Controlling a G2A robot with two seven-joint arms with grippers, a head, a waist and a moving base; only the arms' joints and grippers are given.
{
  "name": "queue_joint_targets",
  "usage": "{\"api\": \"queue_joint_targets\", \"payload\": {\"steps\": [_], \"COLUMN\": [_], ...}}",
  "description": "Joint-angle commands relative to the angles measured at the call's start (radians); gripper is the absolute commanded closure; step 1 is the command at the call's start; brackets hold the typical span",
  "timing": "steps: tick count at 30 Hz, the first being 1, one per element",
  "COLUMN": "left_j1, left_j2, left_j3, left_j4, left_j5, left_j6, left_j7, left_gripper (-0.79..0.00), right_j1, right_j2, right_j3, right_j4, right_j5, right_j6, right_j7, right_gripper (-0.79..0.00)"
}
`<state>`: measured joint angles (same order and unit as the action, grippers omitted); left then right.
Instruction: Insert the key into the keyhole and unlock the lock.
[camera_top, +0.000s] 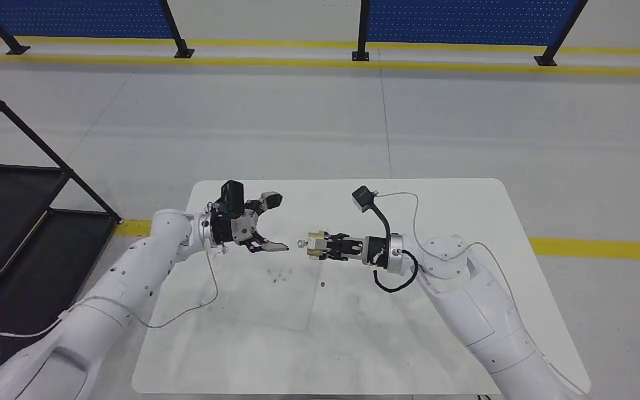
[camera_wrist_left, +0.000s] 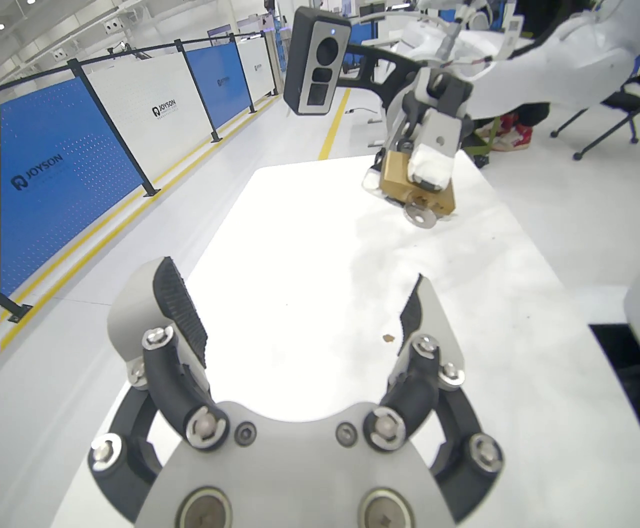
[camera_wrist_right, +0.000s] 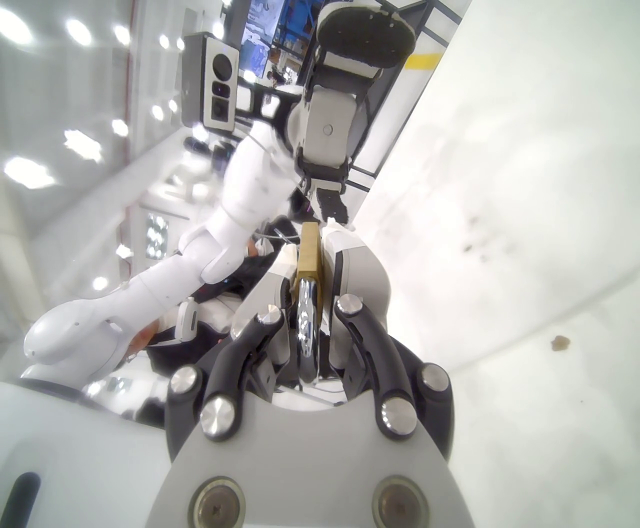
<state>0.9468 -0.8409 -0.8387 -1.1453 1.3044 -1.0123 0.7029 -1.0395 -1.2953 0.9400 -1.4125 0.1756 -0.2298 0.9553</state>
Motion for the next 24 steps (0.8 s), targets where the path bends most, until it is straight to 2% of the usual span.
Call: {"api": "queue_joint_targets", "payload": {"steps": [1, 7, 13, 18, 24], "left_j1": [-0.027, -0.137, -0.229, -0.280, -0.278], "left_j2": [0.016, 0.072, 0.120, 0.136, 0.122], "left_j3": [0.091, 0.313, 0.444, 0.467, 0.426], "left_j4": [-0.004, -0.048, -0.093, -0.099, -0.071], "left_j5": [-0.172, -0.673, -1.135, -1.472, -1.837], "left_j6": [0.000, 0.000, 0.000, 0.000, 0.000], "left_j7": [-0.052, -0.315, -0.708, -1.059, -1.418], "left_gripper": [-0.785, -0.785, -0.785, -0.785, -0.785], "right_j1": [0.000, 0.000, 0.000, 0.000, 0.000], "right_j2": [0.000, 0.000, 0.000, 0.000, 0.000], "right_j3": [0.000, 0.000, 0.000, 0.000, 0.000], "right_j4": [0.000, 0.000, 0.000, 0.000, 0.000], "right_j5": [0.000, 0.000, 0.000, 0.000, 0.000], "right_j6": [0.000, 0.000, 0.000, 0.000, 0.000], "right_j7": [0.000, 0.000, 0.000, 0.000, 0.000], "right_gripper": [0.000, 0.000, 0.000, 0.000, 0.000]}}
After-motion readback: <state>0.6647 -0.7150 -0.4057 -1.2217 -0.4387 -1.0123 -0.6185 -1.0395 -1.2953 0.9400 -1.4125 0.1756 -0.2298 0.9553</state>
